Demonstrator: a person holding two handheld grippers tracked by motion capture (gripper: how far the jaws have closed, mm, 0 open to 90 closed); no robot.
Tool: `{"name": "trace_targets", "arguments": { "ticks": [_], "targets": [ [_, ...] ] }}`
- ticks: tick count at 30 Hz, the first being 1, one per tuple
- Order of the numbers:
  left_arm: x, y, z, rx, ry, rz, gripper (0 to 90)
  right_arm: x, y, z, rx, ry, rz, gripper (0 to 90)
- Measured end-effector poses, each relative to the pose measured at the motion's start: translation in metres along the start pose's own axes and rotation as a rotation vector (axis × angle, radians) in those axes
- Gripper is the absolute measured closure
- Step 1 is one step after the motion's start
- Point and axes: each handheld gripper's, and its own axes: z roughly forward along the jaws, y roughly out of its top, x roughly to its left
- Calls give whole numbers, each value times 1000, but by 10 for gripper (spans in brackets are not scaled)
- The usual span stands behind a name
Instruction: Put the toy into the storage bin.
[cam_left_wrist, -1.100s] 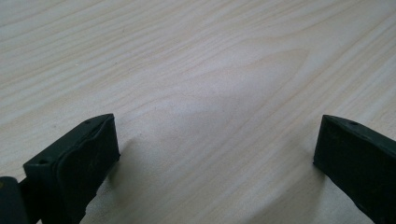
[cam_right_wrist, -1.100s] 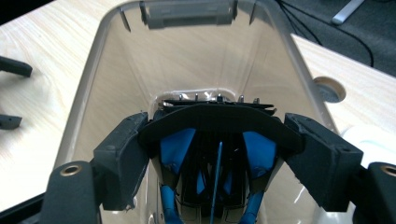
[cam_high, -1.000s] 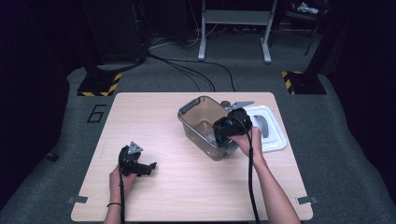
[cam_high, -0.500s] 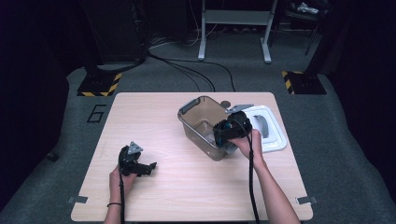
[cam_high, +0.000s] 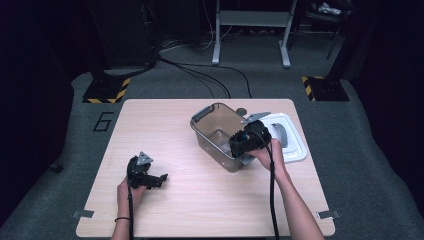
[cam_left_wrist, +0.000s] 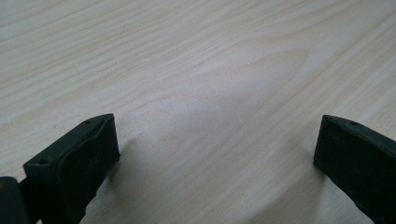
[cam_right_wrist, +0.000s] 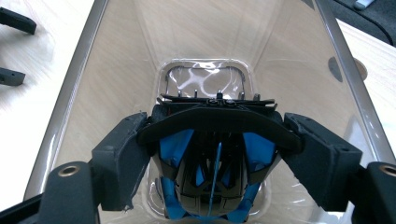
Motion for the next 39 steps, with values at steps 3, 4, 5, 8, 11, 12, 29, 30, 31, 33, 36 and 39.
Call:
{"name": "trace_targets", "arguments": {
  "ticks": [3, 4, 5, 8, 11, 12, 29, 30, 31, 33, 36, 39],
  "targets": [
    [0, 0, 0, -1, 0, -2, 1, 0, 0, -1, 11, 2, -3, 238],
    [0, 0, 0, 4, 0, 5, 1, 0, 0, -2, 16, 2, -4, 238],
    [0, 0, 0, -1, 2, -3, 1, 0, 0, -2, 20, 3, -6, 237],
    [0, 0, 0, 1, 2, -2, 1, 2, 0, -4, 35, -3, -4, 237],
    [0, 0, 0, 2, -1, 0, 1, 1, 0, -7, 47, -9, 9, 236],
    [0, 0, 0, 3, 1, 3, 1, 1, -1, -8, 50, -9, 15, 236],
    [0, 0, 0, 2, 1, 2, 1, 3, -10, -17, 56, -1, -28, 235],
    [0, 0, 0, 0, 1, 0, 1, 3, -11, -17, 53, 1, -32, 235],
    [0, 0, 0, 2, 1, 3, 1, 3, -11, -17, 53, 1, -27, 236],
    [0, 0, 0, -1, 1, -1, 1, 3, -11, -17, 53, 0, -27, 235],
    [0, 0, 0, 1, 0, 1, 1, 2, -11, -17, 54, 0, -30, 235],
    [0, 0, 0, 0, 1, -1, 1, 2, -11, -17, 54, 0, -28, 235]
  ]
}}
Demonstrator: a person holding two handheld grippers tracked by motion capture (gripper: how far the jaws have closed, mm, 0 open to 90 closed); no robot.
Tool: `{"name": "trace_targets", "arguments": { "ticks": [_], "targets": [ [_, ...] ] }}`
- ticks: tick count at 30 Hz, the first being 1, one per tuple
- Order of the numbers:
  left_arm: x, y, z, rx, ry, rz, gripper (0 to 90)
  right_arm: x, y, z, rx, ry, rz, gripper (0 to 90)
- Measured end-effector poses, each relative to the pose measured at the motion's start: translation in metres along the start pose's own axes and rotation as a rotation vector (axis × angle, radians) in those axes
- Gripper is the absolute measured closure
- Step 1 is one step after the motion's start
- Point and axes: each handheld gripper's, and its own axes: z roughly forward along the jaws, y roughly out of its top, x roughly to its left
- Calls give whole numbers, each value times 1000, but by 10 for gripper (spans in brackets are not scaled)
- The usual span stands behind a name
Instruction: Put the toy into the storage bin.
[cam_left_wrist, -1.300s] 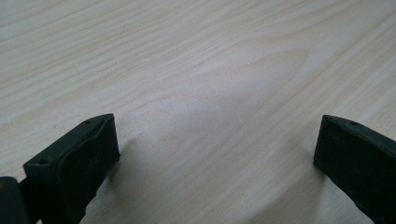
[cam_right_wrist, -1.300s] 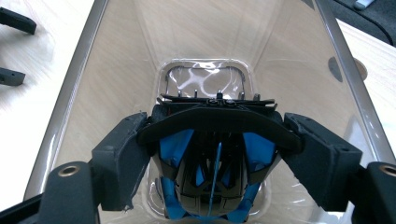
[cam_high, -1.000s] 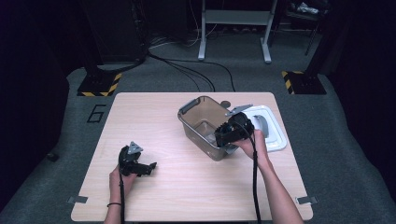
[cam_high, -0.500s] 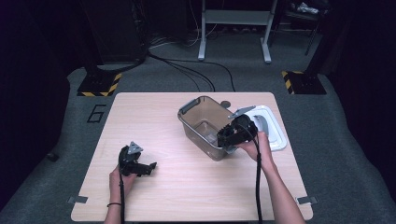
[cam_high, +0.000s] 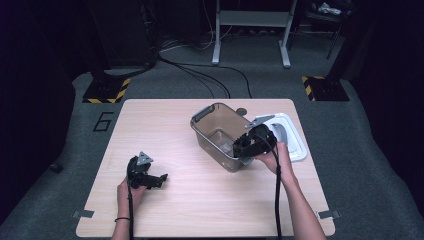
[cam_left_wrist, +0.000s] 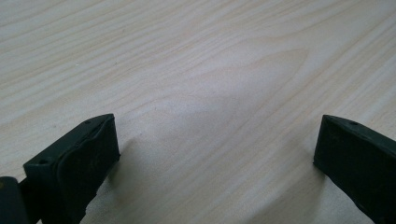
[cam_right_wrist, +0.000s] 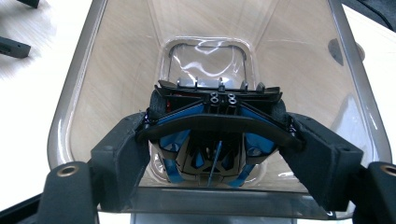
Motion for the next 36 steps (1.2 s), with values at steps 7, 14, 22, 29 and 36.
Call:
{"name": "trace_targets", "arguments": {
  "ticks": [7, 14, 22, 29, 36],
  "targets": [
    [0, 0, 0, 0, 0, -1, 1, 0, 0, 0, 0, 0, 1, 234],
    [0, 0, 0, 0, 0, 0, 1, 0, 0, 0, 1, -2, 2, 233],
    [0, 0, 0, 2, 1, 1, 1, 1, 1, 0, 6, -6, 0, 228],
    [0, 0, 0, -1, 0, -1, 1, 1, 0, 0, 9, -7, 3, 226],
    [0, 0, 0, 5, 0, 7, 1, 2, 0, 0, 9, -9, 4, 212]
  ]
}}
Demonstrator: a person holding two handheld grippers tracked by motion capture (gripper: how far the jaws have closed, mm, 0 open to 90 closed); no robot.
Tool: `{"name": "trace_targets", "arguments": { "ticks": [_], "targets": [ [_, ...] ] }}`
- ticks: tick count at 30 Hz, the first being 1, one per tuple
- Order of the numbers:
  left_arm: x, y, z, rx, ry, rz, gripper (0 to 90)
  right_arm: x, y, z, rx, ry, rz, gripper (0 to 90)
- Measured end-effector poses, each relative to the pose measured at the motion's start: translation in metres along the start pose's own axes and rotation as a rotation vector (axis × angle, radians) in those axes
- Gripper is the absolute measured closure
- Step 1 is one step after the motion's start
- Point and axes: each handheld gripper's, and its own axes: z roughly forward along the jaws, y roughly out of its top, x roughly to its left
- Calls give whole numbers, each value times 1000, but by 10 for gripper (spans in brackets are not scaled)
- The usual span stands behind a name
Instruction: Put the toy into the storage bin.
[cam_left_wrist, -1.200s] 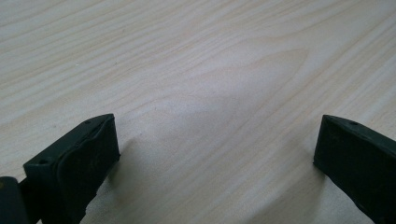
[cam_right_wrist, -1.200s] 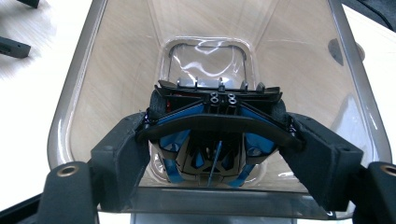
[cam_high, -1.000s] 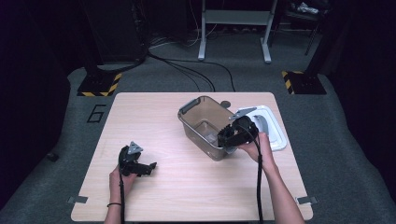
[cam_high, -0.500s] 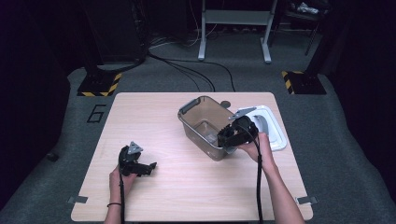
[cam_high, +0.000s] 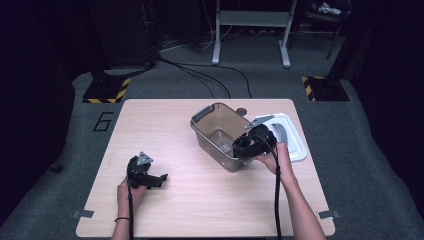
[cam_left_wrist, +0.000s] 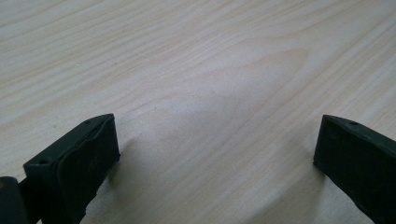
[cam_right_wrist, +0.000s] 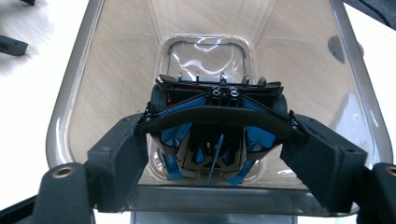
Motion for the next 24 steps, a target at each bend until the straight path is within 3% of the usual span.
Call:
{"name": "trace_targets", "arguments": {
  "ticks": [5, 24],
  "targets": [
    [0, 0, 0, -2, 0, -2, 1, 1, -1, 0, -1, 16, 2, 151],
    [0, 0, 0, -4, 0, -5, 1, -4, -15, -27, -54, -25, 28, 0]
  ]
}}
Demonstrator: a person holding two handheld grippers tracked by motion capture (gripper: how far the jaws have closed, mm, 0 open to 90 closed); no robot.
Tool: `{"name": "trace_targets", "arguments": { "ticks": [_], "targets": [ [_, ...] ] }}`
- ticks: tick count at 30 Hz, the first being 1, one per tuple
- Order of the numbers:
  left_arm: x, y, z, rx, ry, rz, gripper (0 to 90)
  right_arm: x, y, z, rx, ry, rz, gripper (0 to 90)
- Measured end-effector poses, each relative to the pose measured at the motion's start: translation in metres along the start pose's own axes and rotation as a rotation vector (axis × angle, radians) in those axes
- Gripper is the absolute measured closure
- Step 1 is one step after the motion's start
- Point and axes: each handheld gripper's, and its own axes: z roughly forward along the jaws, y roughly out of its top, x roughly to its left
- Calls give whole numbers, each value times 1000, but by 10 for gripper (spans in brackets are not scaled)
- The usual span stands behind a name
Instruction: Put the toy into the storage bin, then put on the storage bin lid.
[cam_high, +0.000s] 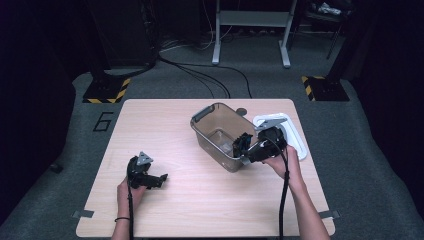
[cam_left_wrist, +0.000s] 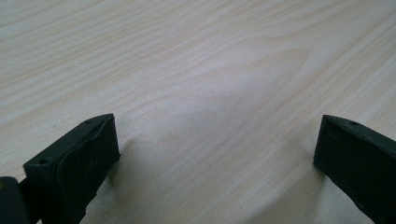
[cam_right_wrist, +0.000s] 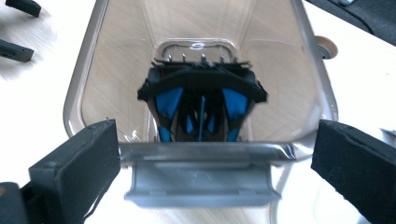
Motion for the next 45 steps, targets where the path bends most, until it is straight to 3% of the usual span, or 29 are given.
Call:
{"name": "trace_targets", "arguments": {
  "ticks": [11, 22, 31, 38, 45],
  "targets": [
    [0, 0, 0, 3, 0, 3, 1, -15, -21, -25, -21, -43, 52, 0],
    [0, 0, 0, 3, 0, 4, 1, -40, -51, -41, -46, -80, 115, 0],
    [0, 0, 0, -2, 0, -2, 1, -61, -72, -29, 5, -130, 187, 4],
    [0, 0, 0, 0, 0, 0, 1, -76, -84, -11, 28, -189, 229, 8],
    [0, 0, 0, 2, 0, 2, 1, -91, -91, 6, 39, -211, 284, 9]
  ]
}}
